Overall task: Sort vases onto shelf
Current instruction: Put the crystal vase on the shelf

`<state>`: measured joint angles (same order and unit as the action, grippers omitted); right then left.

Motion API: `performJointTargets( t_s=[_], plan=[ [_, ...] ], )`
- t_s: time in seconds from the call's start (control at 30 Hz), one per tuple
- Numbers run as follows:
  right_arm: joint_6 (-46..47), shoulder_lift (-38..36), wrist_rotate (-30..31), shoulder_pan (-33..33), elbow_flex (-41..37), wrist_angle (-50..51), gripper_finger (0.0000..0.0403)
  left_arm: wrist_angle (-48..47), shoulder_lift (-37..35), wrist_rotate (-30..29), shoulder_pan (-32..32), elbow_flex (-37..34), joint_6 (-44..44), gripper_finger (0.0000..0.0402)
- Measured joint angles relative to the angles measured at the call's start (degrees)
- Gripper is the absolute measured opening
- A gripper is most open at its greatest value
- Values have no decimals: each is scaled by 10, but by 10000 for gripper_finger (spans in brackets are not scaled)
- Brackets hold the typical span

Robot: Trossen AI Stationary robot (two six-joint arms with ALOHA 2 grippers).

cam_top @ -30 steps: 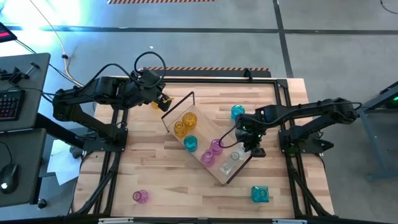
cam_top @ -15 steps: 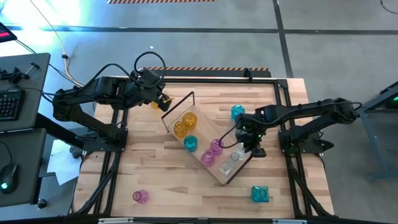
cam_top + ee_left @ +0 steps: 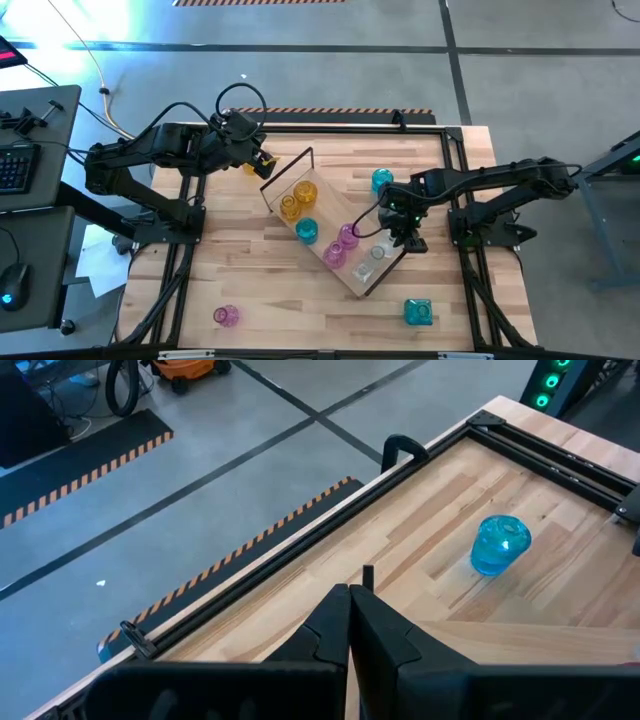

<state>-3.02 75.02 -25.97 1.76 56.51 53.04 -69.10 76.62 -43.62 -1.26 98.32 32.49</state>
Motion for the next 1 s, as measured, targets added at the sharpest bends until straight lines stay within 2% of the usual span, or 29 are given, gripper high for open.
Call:
performJointTargets(
  t_s=[0.2,0.43,1.0],
  plan=[
    [1,0,-1,0,3,2,104,0,0,0,0,0,0,0],
    [-4,0,5,0,42,12,105,0,0,-1,0,0,0,0],
    [-19,0,5,1,36,38,105,0,0,-4,0,0,-1,0]
  ],
)
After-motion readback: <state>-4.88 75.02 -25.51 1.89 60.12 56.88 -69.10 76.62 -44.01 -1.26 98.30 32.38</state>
